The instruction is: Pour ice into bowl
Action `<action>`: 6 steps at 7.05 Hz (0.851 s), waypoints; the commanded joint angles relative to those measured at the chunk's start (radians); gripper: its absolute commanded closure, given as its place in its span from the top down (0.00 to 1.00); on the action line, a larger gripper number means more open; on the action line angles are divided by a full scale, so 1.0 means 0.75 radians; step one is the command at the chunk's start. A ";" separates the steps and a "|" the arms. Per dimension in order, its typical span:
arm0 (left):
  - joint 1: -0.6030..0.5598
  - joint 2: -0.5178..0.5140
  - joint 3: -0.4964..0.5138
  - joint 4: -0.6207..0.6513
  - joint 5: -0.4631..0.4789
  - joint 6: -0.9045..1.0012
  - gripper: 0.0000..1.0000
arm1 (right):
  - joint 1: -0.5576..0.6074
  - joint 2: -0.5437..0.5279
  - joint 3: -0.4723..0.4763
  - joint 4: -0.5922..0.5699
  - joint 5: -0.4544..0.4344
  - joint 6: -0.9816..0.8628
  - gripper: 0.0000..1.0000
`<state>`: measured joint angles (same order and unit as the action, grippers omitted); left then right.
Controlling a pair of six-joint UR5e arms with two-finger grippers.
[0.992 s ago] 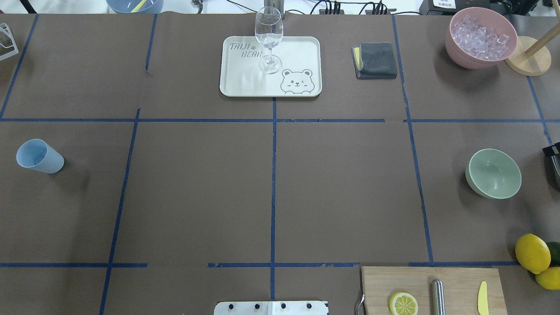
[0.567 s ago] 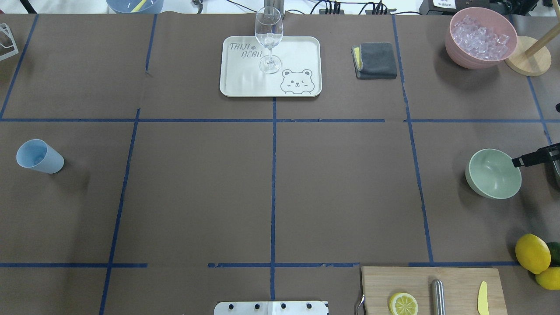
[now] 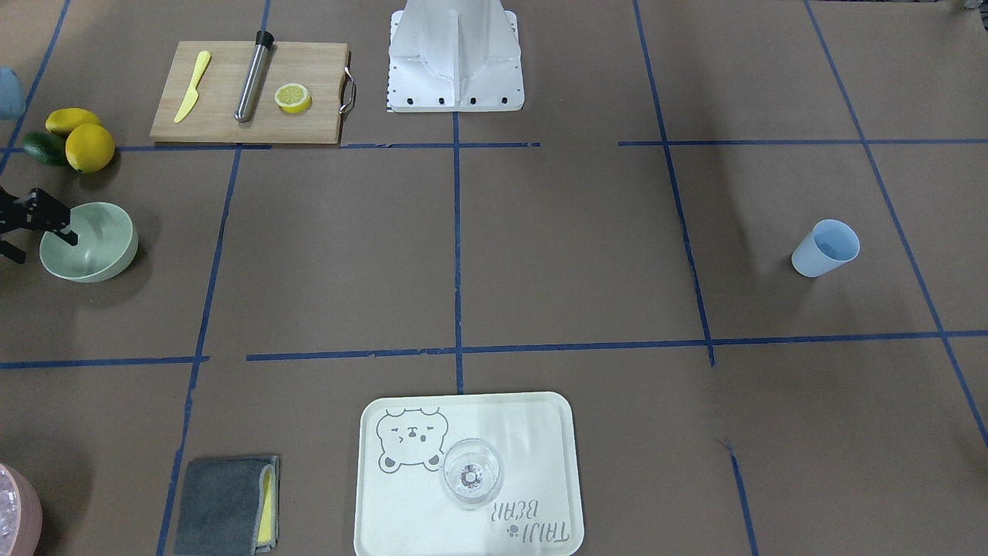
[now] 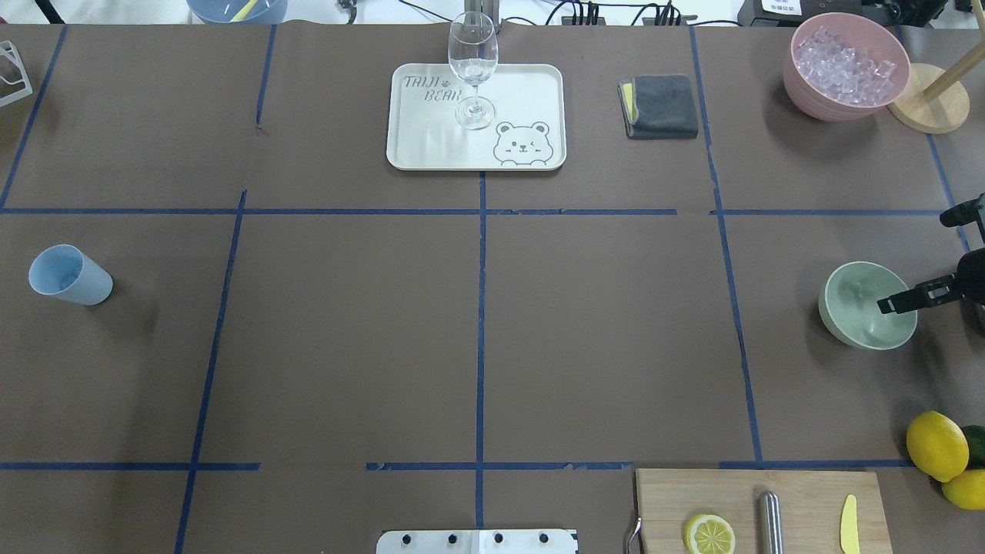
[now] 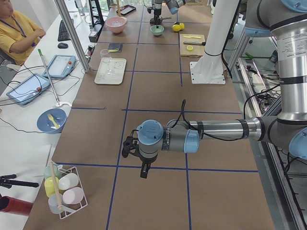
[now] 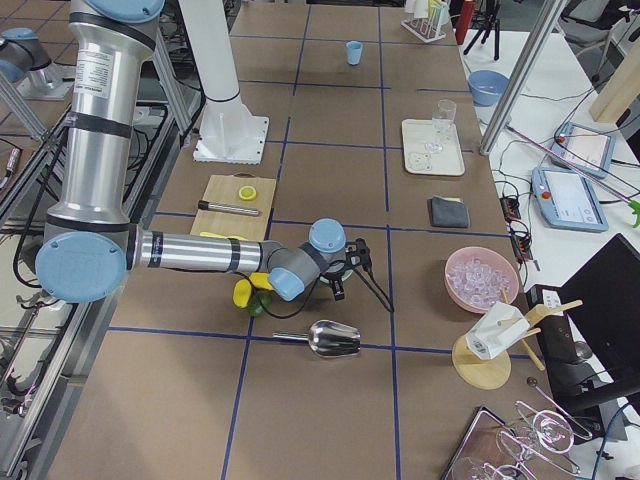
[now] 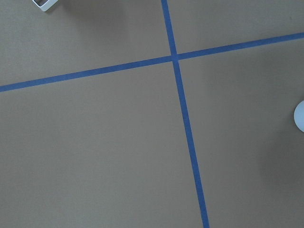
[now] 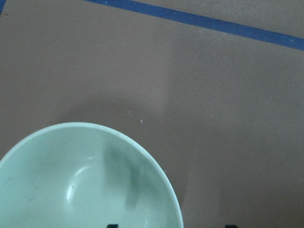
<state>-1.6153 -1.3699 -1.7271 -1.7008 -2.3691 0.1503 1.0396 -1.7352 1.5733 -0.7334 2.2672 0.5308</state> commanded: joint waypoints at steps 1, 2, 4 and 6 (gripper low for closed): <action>0.000 0.000 0.002 0.002 -0.001 0.000 1.00 | -0.006 0.013 0.011 0.002 -0.006 -0.014 0.00; 0.000 0.000 0.002 0.002 -0.001 0.000 1.00 | -0.004 0.013 0.019 0.004 0.002 -0.016 0.00; 0.000 0.000 0.002 0.002 -0.001 0.000 1.00 | -0.004 0.019 0.066 0.006 -0.002 0.036 0.00; 0.000 -0.002 0.000 0.000 -0.001 0.000 1.00 | -0.012 0.090 0.203 -0.016 0.014 0.205 0.00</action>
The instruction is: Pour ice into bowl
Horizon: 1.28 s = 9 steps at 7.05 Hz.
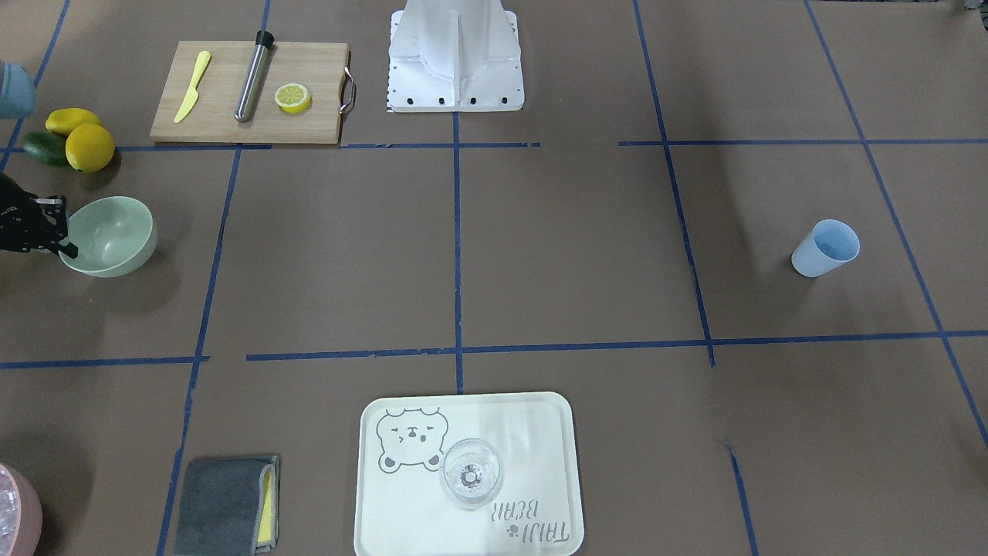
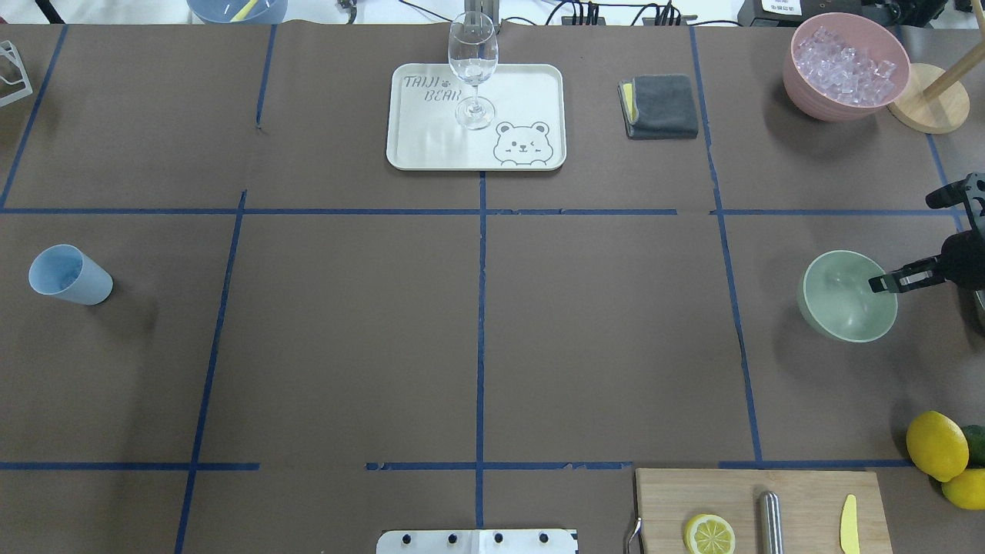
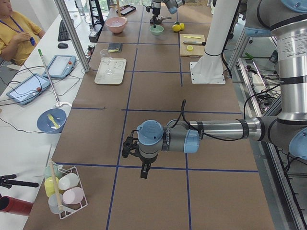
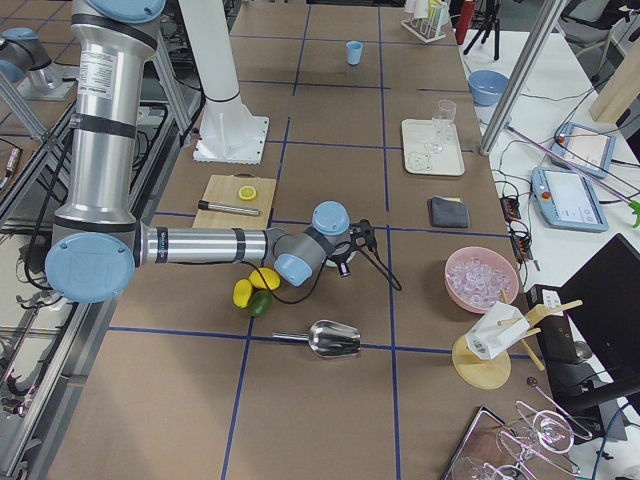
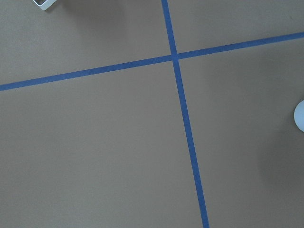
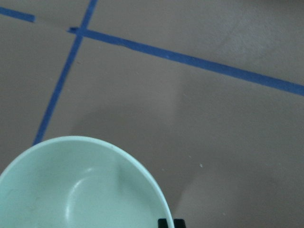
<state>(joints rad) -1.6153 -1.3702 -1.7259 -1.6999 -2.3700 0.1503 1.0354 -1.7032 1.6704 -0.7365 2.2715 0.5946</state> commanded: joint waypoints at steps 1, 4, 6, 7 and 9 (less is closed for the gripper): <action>0.000 -0.002 -0.002 0.000 0.000 0.000 1.00 | -0.073 0.143 0.090 -0.016 0.009 0.286 0.00; 0.000 -0.002 -0.002 -0.047 0.002 -0.004 1.00 | -0.251 0.547 0.092 -0.279 -0.014 0.585 0.00; 0.000 -0.002 -0.002 -0.049 0.000 -0.004 1.00 | -0.437 0.895 0.090 -0.725 -0.249 0.696 0.00; 0.000 -0.002 -0.002 -0.049 0.000 -0.004 1.00 | -0.541 1.022 0.072 -0.908 -0.381 0.725 0.00; 0.000 -0.002 -0.002 -0.049 0.002 -0.004 1.00 | -0.688 1.318 -0.186 -0.971 -0.545 0.873 0.00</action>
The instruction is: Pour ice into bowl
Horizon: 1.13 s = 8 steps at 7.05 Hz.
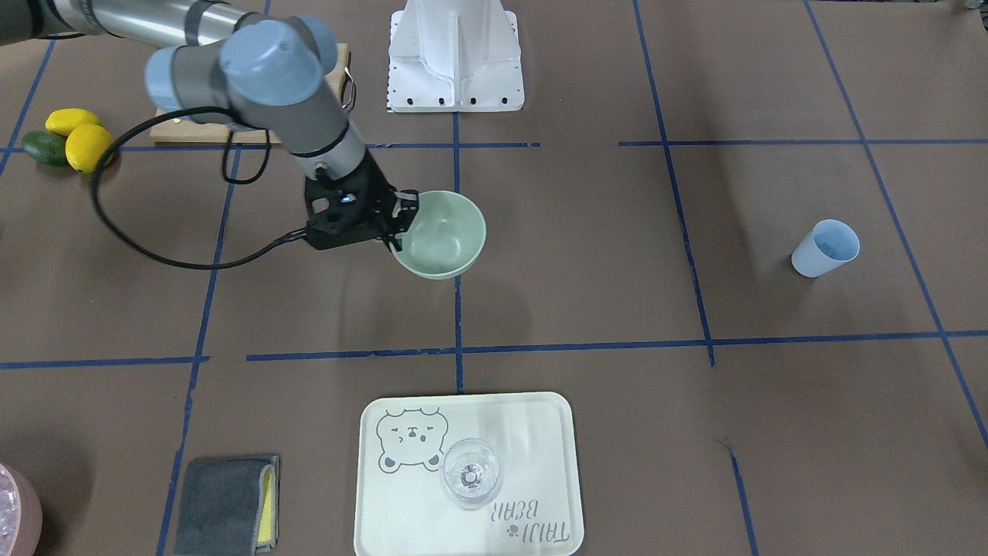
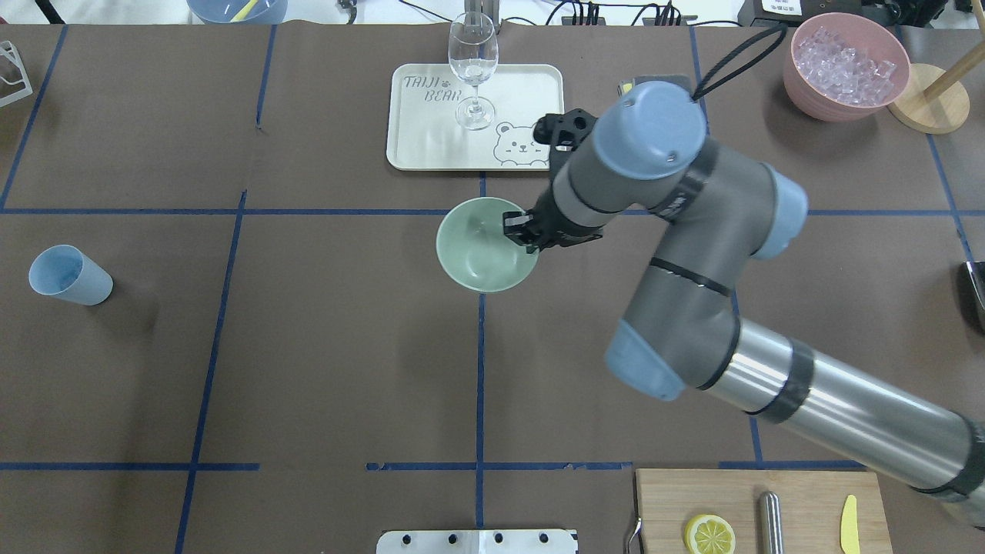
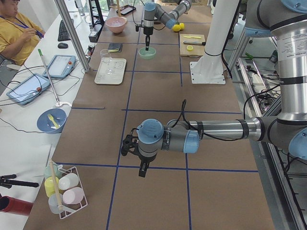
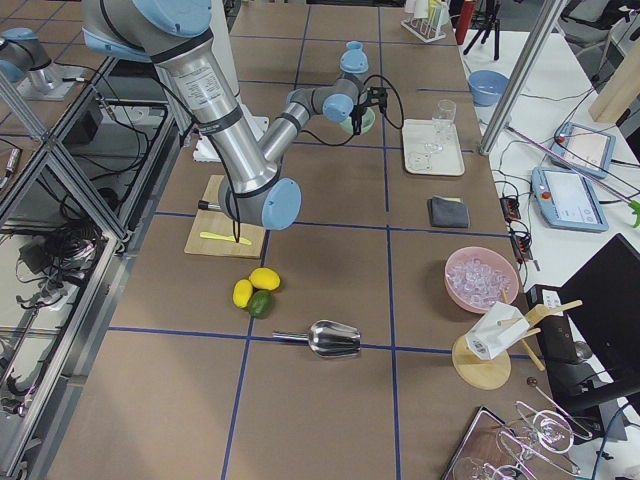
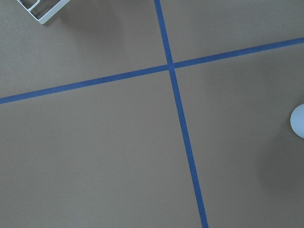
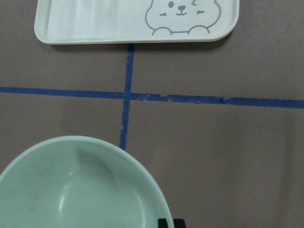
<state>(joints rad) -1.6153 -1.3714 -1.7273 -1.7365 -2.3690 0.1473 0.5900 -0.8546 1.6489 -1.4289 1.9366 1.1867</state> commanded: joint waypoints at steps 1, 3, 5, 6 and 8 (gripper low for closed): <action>-0.002 0.000 0.000 0.002 0.001 0.000 1.00 | -0.144 0.399 -0.404 -0.044 -0.172 0.125 0.00; -0.002 0.004 0.000 0.002 0.001 0.000 1.00 | -0.189 0.548 -0.674 0.092 -0.203 0.189 0.00; -0.002 0.002 0.002 0.002 0.001 0.000 1.00 | -0.214 0.532 -0.707 0.107 -0.204 0.228 0.00; -0.002 0.002 0.000 0.002 0.001 0.000 1.00 | -0.218 0.524 -0.730 0.107 -0.206 0.228 0.04; -0.002 0.002 0.002 0.002 0.001 0.000 1.00 | -0.222 0.514 -0.726 0.107 -0.246 0.254 1.00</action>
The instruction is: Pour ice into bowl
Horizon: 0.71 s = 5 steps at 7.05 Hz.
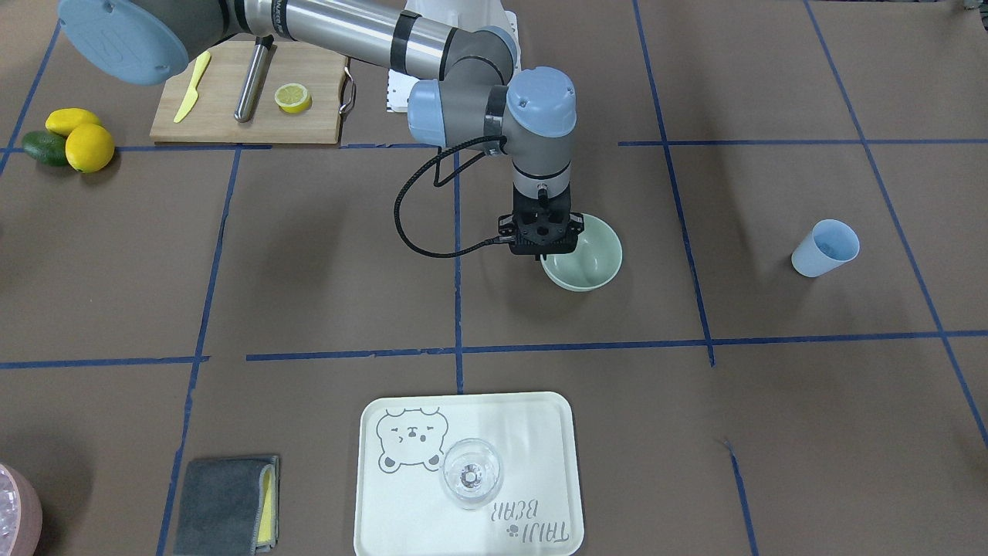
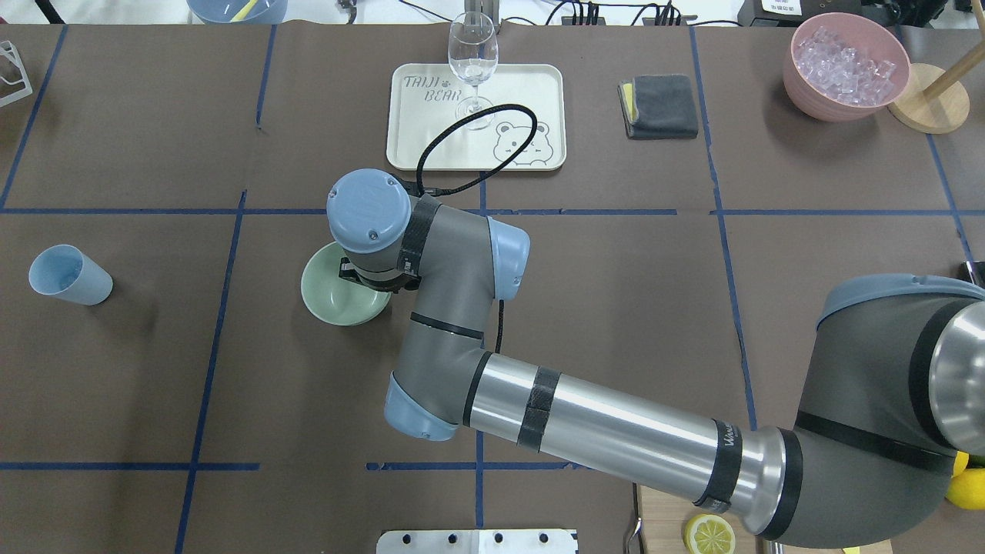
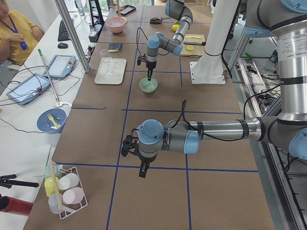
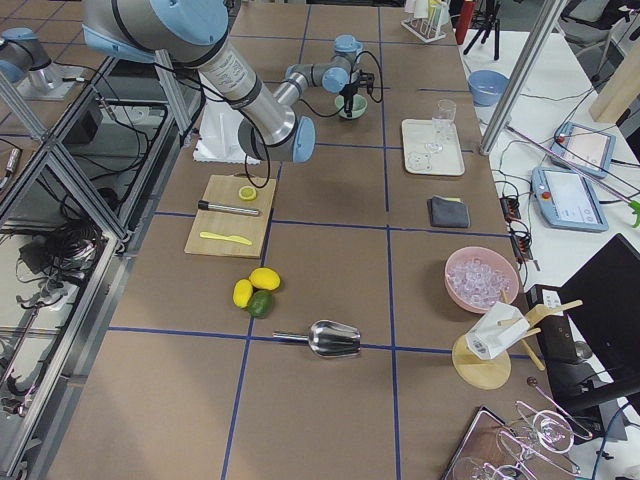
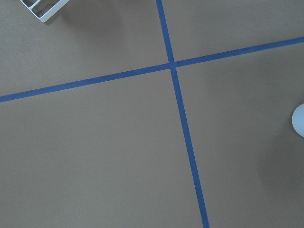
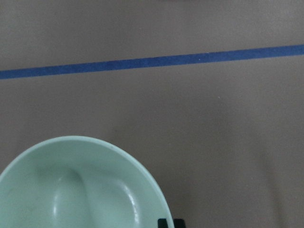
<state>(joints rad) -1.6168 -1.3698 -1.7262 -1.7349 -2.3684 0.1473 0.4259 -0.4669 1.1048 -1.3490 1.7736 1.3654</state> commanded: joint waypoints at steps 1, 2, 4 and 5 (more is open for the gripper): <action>0.000 0.000 -0.001 0.000 0.000 -0.002 1.00 | -0.001 -0.003 0.026 0.001 -0.029 0.012 1.00; 0.000 -0.002 0.001 0.000 0.000 -0.006 1.00 | 0.039 -0.007 0.115 -0.019 -0.015 0.006 1.00; 0.000 -0.004 -0.032 -0.010 0.000 -0.002 1.00 | 0.204 -0.068 0.226 -0.054 0.131 -0.081 1.00; 0.004 -0.006 -0.040 -0.039 0.002 0.002 1.00 | 0.313 -0.211 0.352 -0.054 0.230 -0.197 1.00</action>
<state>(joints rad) -1.6161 -1.3729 -1.7452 -1.7463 -2.3681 0.1460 0.5713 -0.5318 1.2780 -1.3862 1.8651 1.3006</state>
